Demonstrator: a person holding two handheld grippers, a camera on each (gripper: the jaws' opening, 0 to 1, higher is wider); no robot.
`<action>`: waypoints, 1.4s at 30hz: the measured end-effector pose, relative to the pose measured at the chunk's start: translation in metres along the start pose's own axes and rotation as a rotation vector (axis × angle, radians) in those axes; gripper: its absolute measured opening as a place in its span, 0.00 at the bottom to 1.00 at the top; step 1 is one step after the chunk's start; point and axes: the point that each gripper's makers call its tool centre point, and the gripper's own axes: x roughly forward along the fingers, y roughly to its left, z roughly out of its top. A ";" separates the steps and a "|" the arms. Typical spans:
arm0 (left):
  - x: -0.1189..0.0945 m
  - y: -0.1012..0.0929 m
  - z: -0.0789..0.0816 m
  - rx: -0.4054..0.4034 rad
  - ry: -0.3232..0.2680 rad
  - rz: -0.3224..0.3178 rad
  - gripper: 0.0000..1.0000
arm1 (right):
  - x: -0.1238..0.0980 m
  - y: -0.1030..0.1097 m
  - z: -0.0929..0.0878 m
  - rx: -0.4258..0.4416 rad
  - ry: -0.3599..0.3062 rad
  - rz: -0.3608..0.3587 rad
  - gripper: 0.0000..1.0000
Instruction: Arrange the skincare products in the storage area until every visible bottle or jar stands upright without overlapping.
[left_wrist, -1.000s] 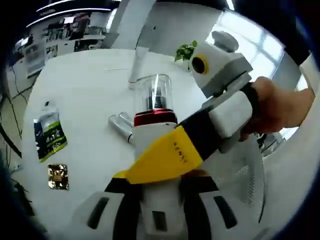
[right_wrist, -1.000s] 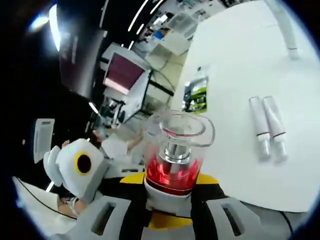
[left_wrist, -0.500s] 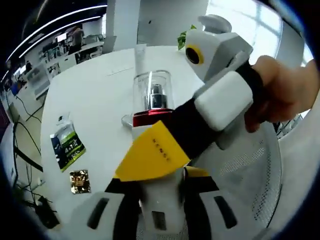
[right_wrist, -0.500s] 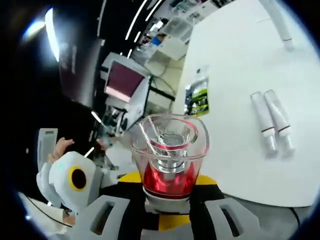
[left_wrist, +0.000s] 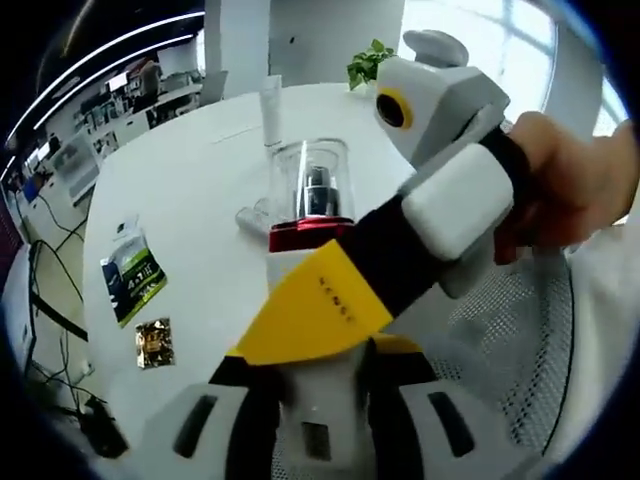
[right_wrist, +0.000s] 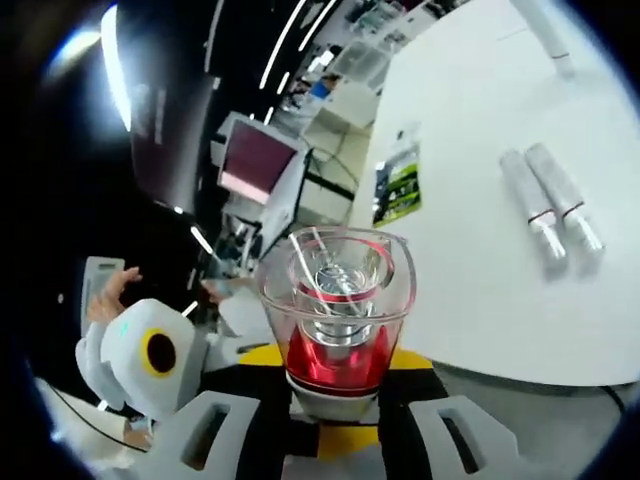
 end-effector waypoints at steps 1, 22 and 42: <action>0.000 0.000 -0.001 0.001 -0.001 0.004 0.29 | 0.001 0.000 -0.001 0.002 -0.004 0.007 0.31; -0.005 0.002 0.010 -0.052 -0.069 -0.020 0.29 | -0.008 0.005 0.012 0.010 -0.082 0.083 0.31; -0.007 -0.001 0.012 -0.085 -0.080 -0.064 0.28 | -0.010 0.009 0.014 0.001 -0.103 0.110 0.31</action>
